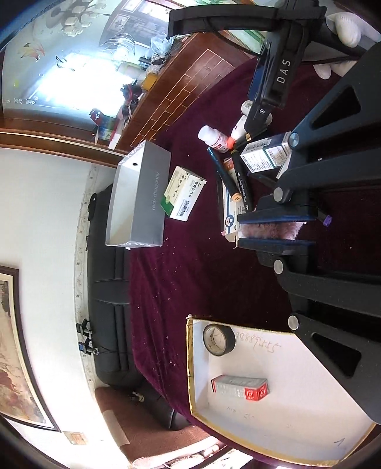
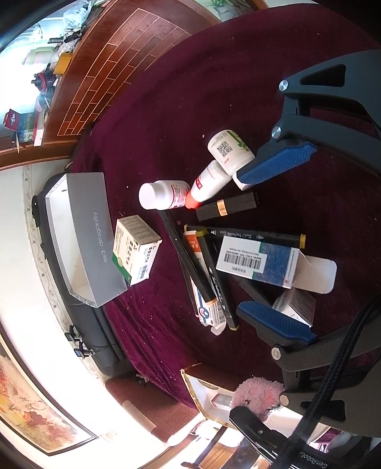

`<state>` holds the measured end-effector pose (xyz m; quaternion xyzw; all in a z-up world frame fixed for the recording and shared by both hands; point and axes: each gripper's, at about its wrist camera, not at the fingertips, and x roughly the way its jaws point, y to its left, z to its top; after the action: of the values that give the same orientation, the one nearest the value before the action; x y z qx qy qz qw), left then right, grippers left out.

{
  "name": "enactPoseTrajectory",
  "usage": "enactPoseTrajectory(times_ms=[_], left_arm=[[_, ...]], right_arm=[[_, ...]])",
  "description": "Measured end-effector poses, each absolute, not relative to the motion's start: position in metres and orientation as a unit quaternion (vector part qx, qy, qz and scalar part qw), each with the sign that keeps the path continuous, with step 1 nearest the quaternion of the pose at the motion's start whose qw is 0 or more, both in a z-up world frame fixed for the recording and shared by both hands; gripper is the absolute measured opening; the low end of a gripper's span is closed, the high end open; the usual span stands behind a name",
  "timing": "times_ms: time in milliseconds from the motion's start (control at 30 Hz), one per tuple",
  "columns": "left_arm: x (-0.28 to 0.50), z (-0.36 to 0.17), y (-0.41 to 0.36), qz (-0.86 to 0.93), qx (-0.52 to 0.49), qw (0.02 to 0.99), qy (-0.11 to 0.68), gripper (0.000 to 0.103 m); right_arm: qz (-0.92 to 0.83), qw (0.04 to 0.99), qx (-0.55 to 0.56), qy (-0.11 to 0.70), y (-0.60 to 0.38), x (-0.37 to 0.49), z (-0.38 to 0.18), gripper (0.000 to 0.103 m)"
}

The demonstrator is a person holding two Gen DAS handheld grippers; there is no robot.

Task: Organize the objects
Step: 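Lift the pom-pom with the left gripper while the right gripper grasps the blue-and-white medicine box, then place the pom-pom and the blue-and-white box into the tray, opening both grippers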

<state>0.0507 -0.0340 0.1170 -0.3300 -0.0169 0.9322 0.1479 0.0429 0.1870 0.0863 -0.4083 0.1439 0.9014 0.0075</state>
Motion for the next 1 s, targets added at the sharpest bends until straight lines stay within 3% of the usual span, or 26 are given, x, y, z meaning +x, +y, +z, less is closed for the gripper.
enactPoseTrajectory(times_ms=[400,700,800,1000], left_arm=[[0.07,0.126,-0.06,0.943,-0.312,0.12,-0.01,0.007],[0.07,0.119,-0.079,0.942,-0.317,0.105,-0.016,0.007],[0.069,0.117,-0.085,0.942,-0.319,0.1,-0.022,0.007],[0.068,0.116,-0.099,0.942,-0.32,0.093,-0.037,0.007]], right_arm=[[0.884,-0.043,-0.421,0.199,0.193,0.034,0.091,0.08],[0.857,0.003,-0.496,0.139,0.16,-0.001,0.057,0.051],[0.856,0.029,-0.503,0.112,0.153,-0.007,0.049,0.034],[0.86,0.014,-0.493,0.13,0.157,0.004,0.057,0.031]])
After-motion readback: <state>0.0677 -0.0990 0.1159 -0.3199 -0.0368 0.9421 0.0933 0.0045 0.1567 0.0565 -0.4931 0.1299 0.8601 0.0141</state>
